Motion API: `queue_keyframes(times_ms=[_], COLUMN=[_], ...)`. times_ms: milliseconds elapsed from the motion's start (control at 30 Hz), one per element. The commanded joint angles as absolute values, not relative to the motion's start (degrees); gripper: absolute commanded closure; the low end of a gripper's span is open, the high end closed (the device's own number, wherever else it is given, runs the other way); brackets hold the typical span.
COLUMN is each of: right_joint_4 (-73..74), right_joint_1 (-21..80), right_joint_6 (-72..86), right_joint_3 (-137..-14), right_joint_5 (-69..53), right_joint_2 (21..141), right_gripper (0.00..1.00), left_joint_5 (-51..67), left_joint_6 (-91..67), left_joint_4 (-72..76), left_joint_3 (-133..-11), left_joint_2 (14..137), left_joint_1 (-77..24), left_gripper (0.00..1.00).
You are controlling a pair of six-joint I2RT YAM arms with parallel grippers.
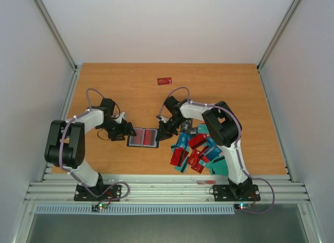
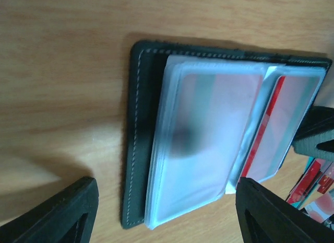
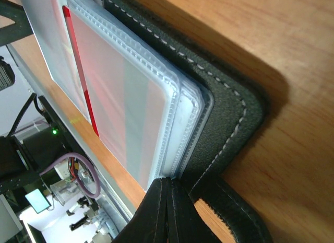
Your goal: Put the credit cards into the card holder
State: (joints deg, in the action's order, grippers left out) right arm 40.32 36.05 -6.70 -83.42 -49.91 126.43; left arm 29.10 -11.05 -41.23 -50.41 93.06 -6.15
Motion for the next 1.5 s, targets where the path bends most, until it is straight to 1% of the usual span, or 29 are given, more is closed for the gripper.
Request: queue_keyframes(times_ms=[0,233,533,733,1167,1467], right_joint_4=[40.95,40.92,40.96,40.96,41.04,41.52], right_joint_1=[36.67,36.80,36.90,36.91,36.91,36.85], right_joint_6=[-6.86,-6.86,-7.03,-7.12,-6.43,-6.06], right_joint_3=[-82.70,-83.26,-83.81,-83.82,-85.05,-86.07], right_joint_5=[-45.75,-45.88,-46.04,-46.23,-46.58,-46.75], right_joint_2=[129.02,129.64,130.16,130.31,130.08,128.60], right_gripper=[0.99,0.99,0.99,0.99,0.99,0.99], left_joint_5=[32.73,38.08,38.15,38.36,40.57,41.44], left_joint_6=[-10.74,-12.59,-12.81,-13.13,-15.15,-17.09], left_joint_4=[-38.38,-34.62,-36.02,-37.76,-38.03,-37.30], left_joint_3=[-51.12,-48.72,-49.42,-50.98,-54.89,-58.57], left_joint_2=[96.92,96.53,90.06,88.14,88.77,91.51], left_joint_1=[-6.90,-8.88,-9.67,-10.57,-14.98,-20.56], left_gripper=[0.27,0.29,0.31,0.32,0.33,0.33])
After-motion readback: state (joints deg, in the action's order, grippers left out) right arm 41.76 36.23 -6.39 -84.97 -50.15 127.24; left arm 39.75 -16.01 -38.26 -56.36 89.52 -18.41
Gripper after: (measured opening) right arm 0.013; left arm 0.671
